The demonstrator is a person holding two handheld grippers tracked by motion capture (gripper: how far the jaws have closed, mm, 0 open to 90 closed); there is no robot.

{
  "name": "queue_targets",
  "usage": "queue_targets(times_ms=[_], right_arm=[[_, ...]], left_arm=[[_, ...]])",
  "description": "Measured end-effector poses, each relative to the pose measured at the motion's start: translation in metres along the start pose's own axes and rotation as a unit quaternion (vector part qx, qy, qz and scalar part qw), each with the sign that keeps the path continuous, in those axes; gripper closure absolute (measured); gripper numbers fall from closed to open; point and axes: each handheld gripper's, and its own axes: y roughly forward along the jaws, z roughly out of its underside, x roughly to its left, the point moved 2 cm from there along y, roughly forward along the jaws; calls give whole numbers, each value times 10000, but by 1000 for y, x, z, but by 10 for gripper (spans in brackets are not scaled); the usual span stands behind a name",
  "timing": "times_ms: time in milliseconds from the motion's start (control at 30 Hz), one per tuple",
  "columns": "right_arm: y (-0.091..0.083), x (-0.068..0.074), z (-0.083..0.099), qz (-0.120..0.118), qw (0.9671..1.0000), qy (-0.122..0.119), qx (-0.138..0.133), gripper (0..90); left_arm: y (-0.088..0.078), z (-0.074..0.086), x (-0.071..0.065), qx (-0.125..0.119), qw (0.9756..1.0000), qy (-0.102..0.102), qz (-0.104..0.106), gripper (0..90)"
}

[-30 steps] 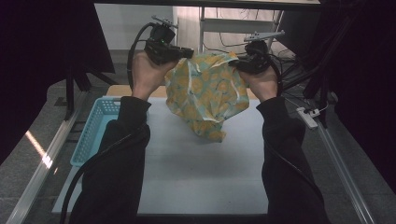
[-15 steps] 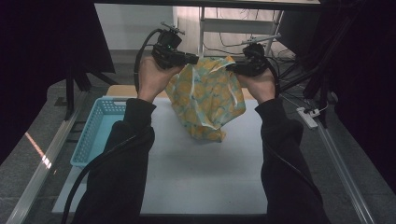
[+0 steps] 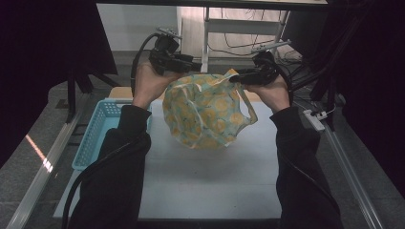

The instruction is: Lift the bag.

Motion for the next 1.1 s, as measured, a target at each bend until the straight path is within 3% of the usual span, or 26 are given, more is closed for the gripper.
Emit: queue_targets(times_ms=[67, 167, 300, 433, 533, 567, 633, 767, 833, 900, 1033, 1100], right_arm=[[-1, 1, 2, -26, 10000, 4, 80, 504], [-3, 3, 6, 5, 9999, -61, 134, 484], [-5, 4, 9, 13, 9999, -26, 104, 482], [-4, 8, 6, -39, 10000, -22, 45, 487], [-2, 14, 4, -79, 9999, -112, 51, 490], [-2, 16, 4, -94, 9999, -137, 43, 491], [-1, 19, 4, -129, 9997, -172, 63, 491], [1, 23, 8, -211, 9995, -211, 114, 487], [2, 24, 11, -271, 9993, -203, 127, 479], [2, 26, 14, -393, 9990, -186, 122, 469], [0, 29, 18, -479, 9986, -211, 76, 436], [-2, 28, 20, -435, 9988, -198, 55, 422]], left_arm=[[-1, 2, -2, -56, 10000, 46, 40, 414], [1, 6, -10, -121, 9991, 177, 376, 338], [14, 14, -26, 209, 9965, 578, 563, 257], [34, 20, -37, 574, 9922, 867, 682, 310], [45, 23, -41, 771, 9899, 977, 674, 516], [47, 24, -40, 788, 9904, 957, 620, 687], [49, 23, -35, 772, 9931, 657, 597, 883], [50, 21, -25, 774, 9959, 400, 250, 891], [52, 22, -19, 857, 9959, 271, 102, 891], [55, 24, -13, 1022, 9944, 207, -175, 891], [65, 34, -7, 1296, 9914, 133, -83, 881], [68, 39, -7, 1394, 9902, 122, -28, 757]])
